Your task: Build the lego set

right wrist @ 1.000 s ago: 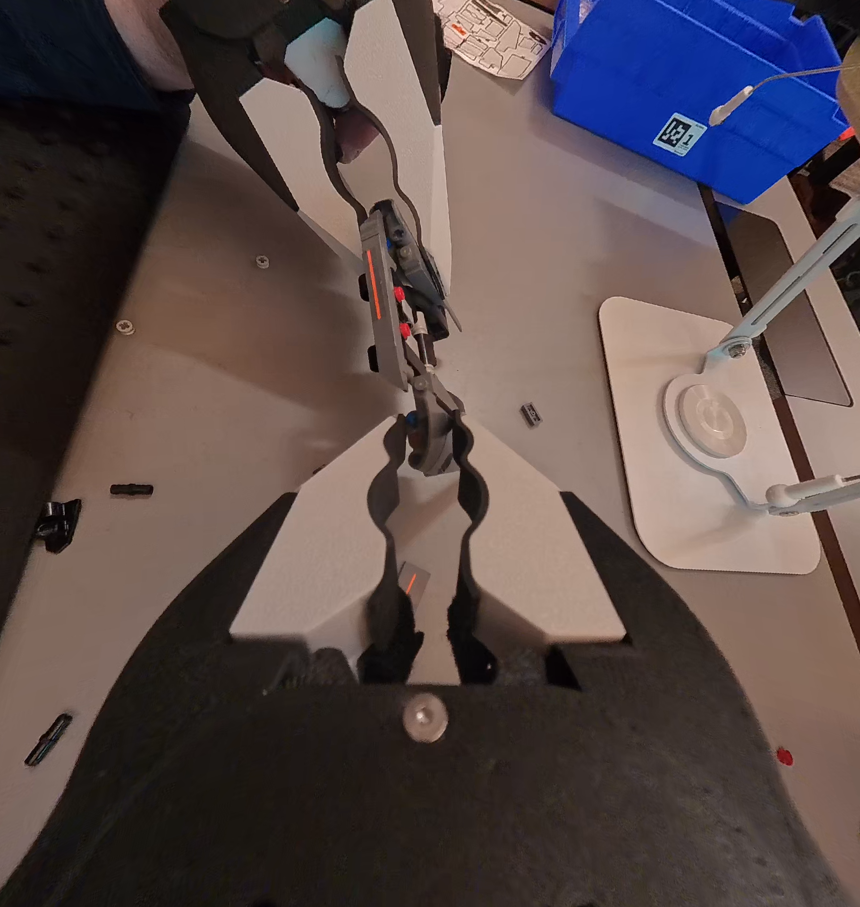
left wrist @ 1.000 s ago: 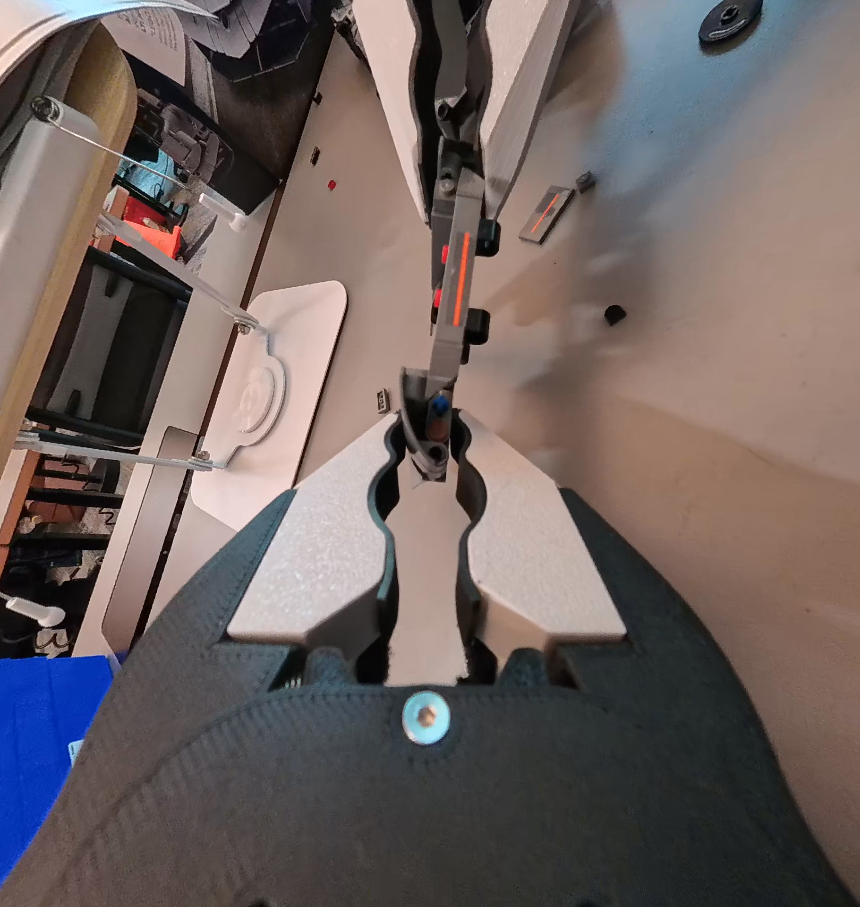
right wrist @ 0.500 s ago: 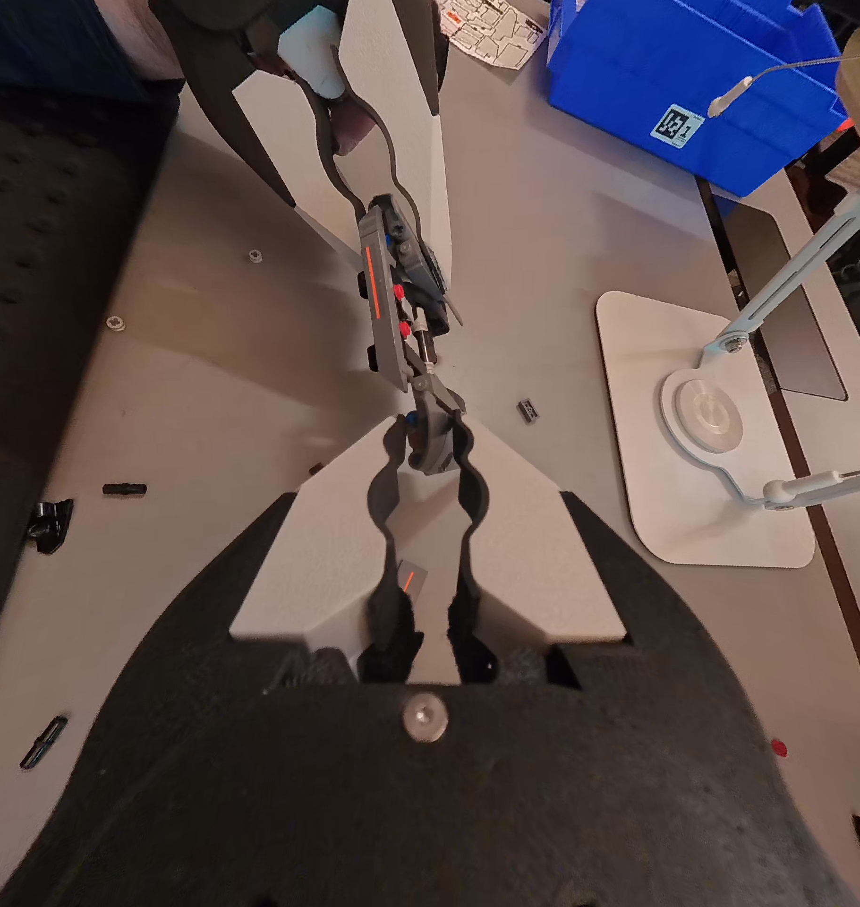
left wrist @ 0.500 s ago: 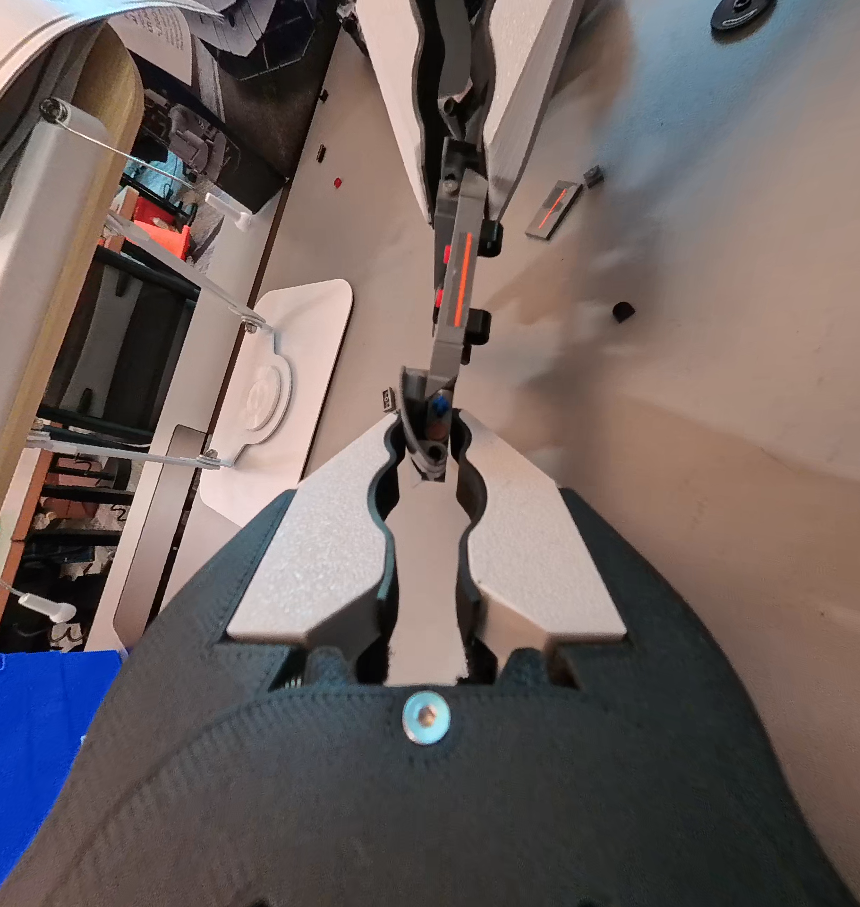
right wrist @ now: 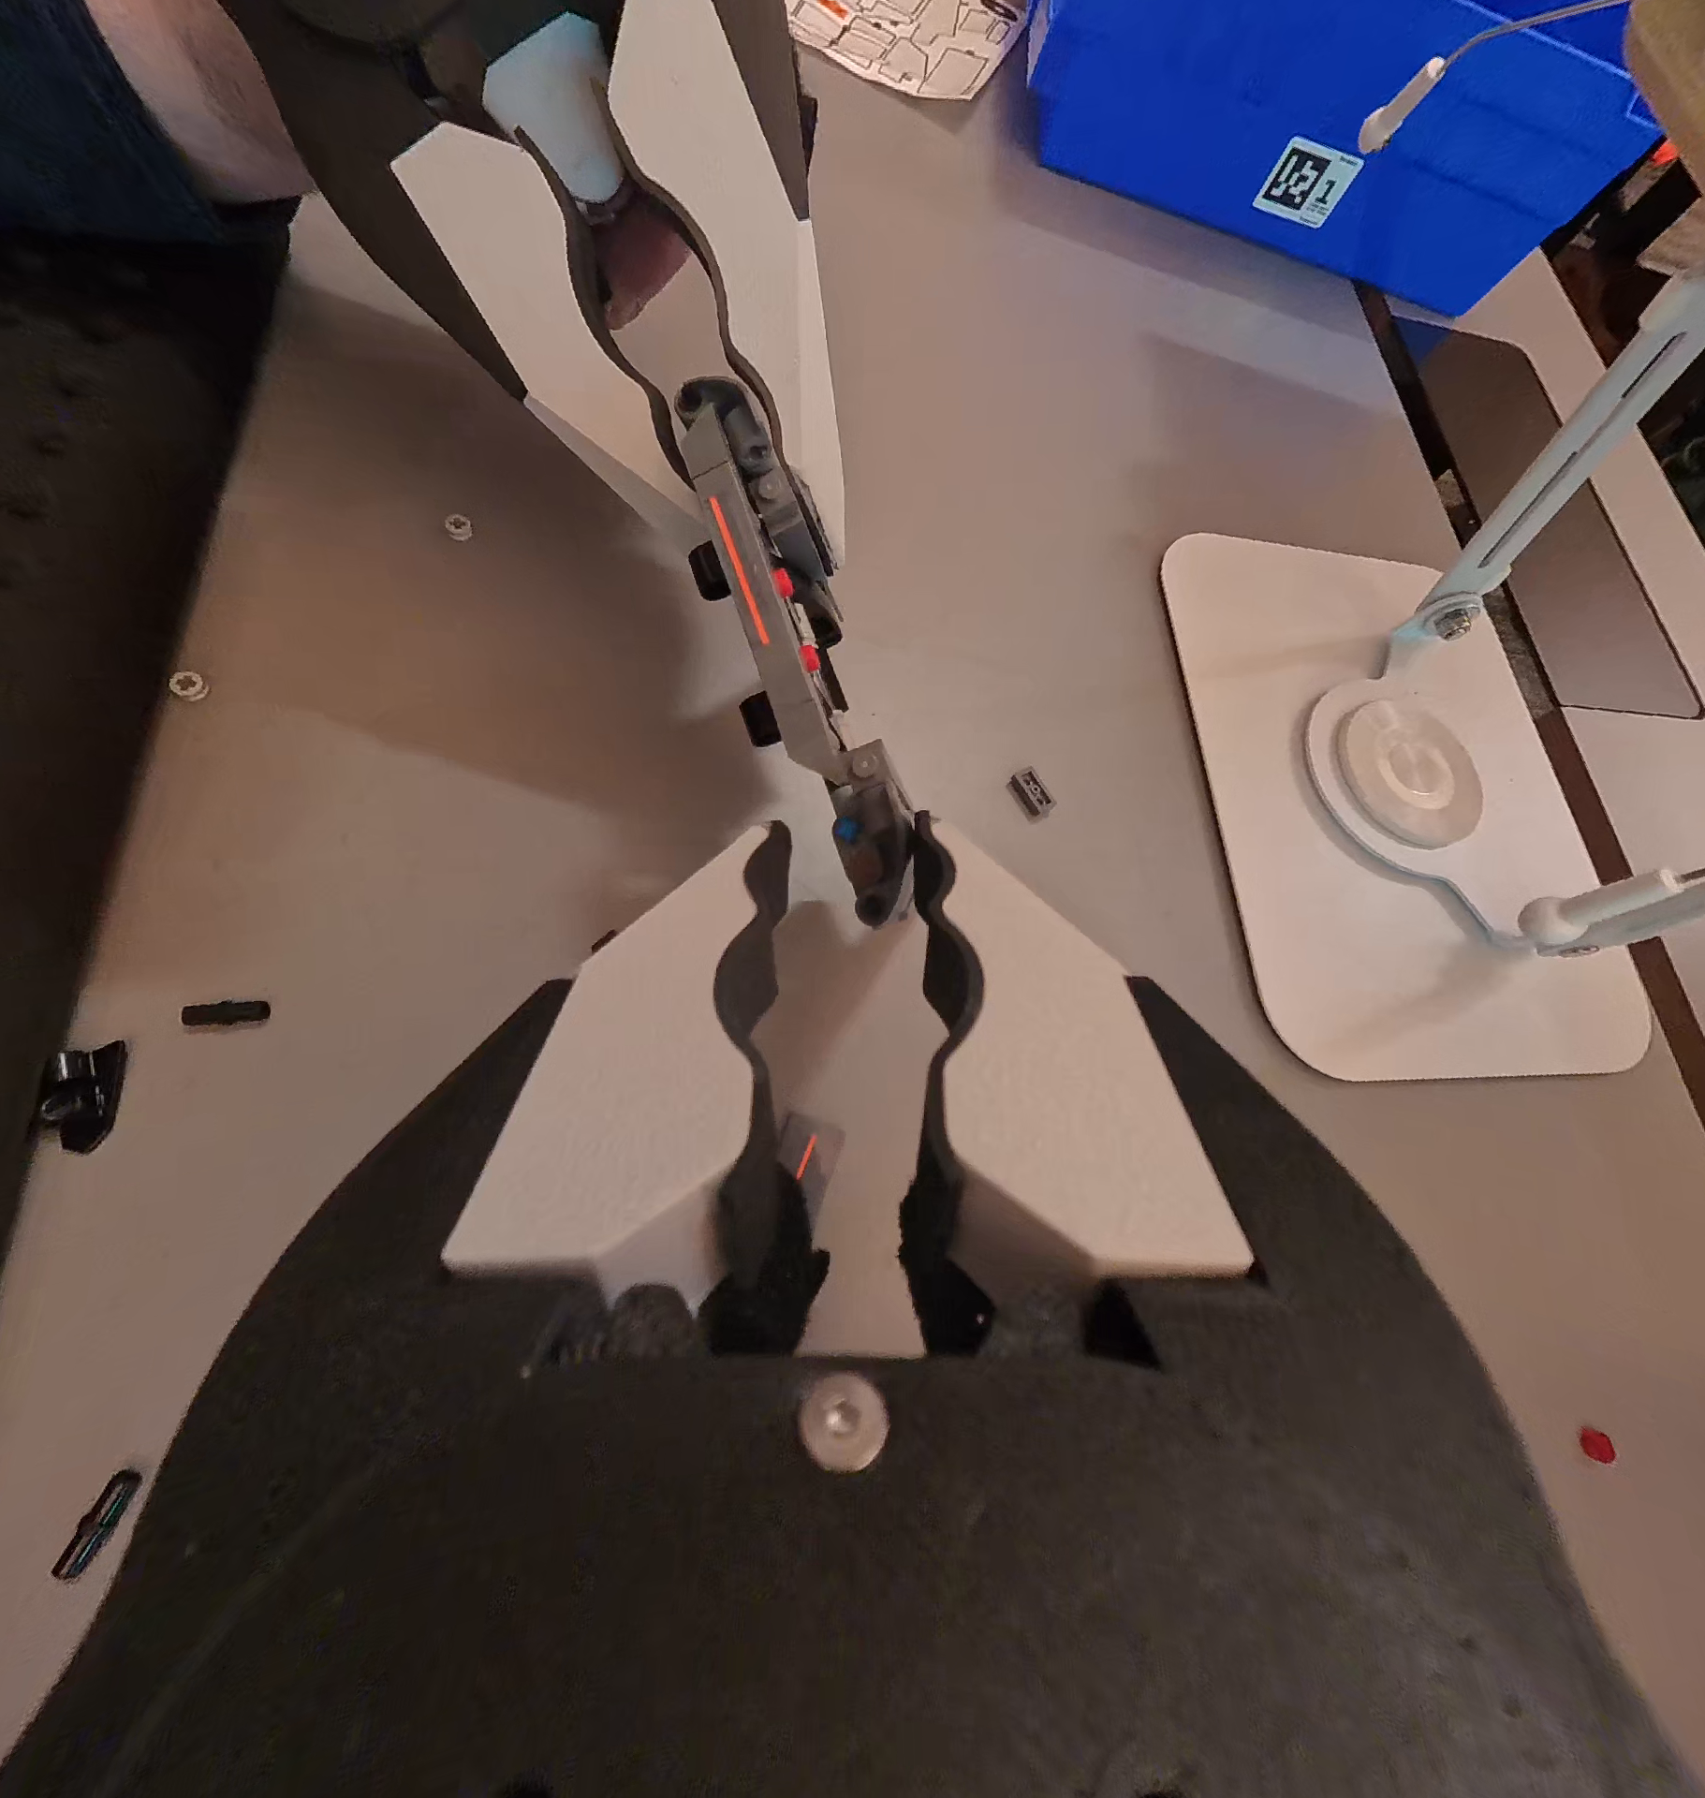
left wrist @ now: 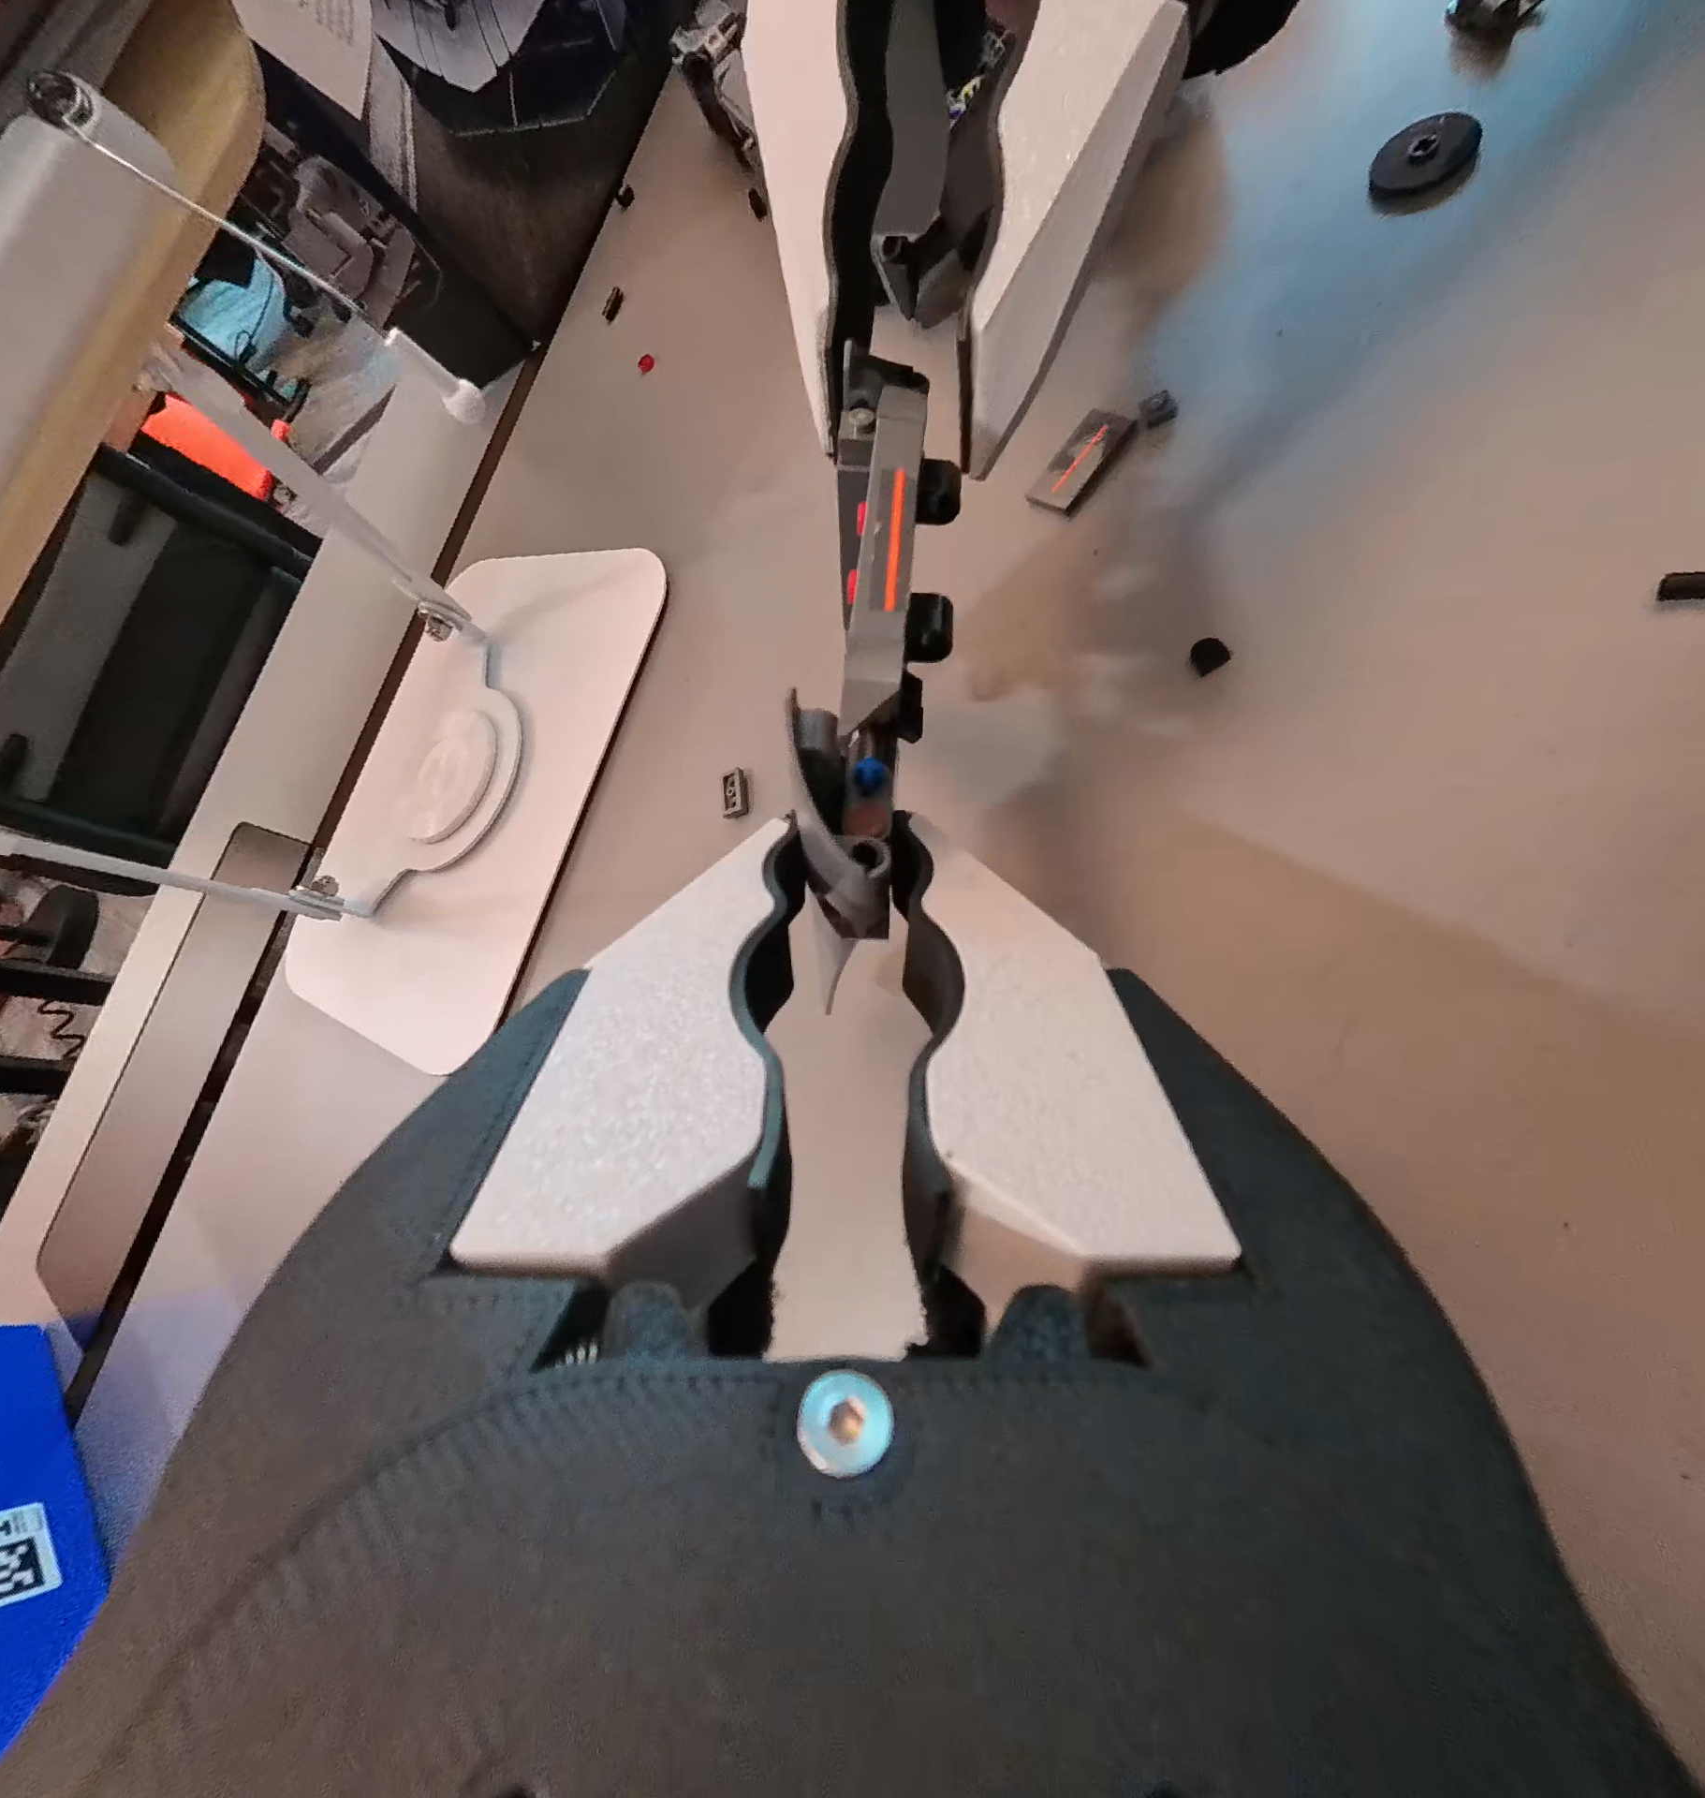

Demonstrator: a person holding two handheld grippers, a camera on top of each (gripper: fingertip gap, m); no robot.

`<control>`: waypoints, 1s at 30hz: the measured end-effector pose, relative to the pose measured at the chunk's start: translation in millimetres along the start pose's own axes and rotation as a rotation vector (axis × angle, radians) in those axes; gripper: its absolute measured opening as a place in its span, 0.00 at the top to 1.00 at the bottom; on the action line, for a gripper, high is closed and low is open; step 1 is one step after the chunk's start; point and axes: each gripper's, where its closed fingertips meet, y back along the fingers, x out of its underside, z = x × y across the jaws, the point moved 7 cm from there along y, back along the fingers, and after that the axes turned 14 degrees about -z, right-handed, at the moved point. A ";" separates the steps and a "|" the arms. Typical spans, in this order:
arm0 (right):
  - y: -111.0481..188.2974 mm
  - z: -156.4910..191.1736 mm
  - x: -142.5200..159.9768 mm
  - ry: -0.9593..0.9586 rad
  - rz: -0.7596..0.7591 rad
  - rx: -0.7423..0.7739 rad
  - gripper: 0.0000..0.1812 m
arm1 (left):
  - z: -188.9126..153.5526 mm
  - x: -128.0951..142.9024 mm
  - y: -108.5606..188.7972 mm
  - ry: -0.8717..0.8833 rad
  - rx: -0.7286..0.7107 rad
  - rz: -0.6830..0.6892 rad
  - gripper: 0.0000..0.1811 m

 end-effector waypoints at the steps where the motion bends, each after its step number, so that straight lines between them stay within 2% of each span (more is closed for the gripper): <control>1: -0.2 -0.1 0.3 -0.002 0.002 0.001 0.87 | 0.1 0.0 -0.2 -0.005 -0.003 0.001 0.92; 5: -2.0 0.3 1.4 0.014 0.012 0.019 0.92 | 0.5 1.3 -2.0 -0.040 -0.023 0.026 0.91; 9: -0.3 1.9 -8.2 0.079 -0.024 0.068 0.92 | 4.2 0.7 -1.4 -0.081 -0.073 0.043 0.92; 17: 1.9 11.6 -28.4 0.344 -0.019 0.227 0.92 | 12.4 -11.2 2.6 -0.251 -0.242 0.091 0.91; 24: 7.0 12.5 -37.5 0.402 -0.050 0.286 0.92 | 14.5 -22.2 5.2 -0.378 -0.340 0.106 0.91; 30: 8.7 13.2 -40.3 0.422 -0.063 0.304 0.92 | 15.0 -26.4 6.7 -0.418 -0.377 0.110 0.91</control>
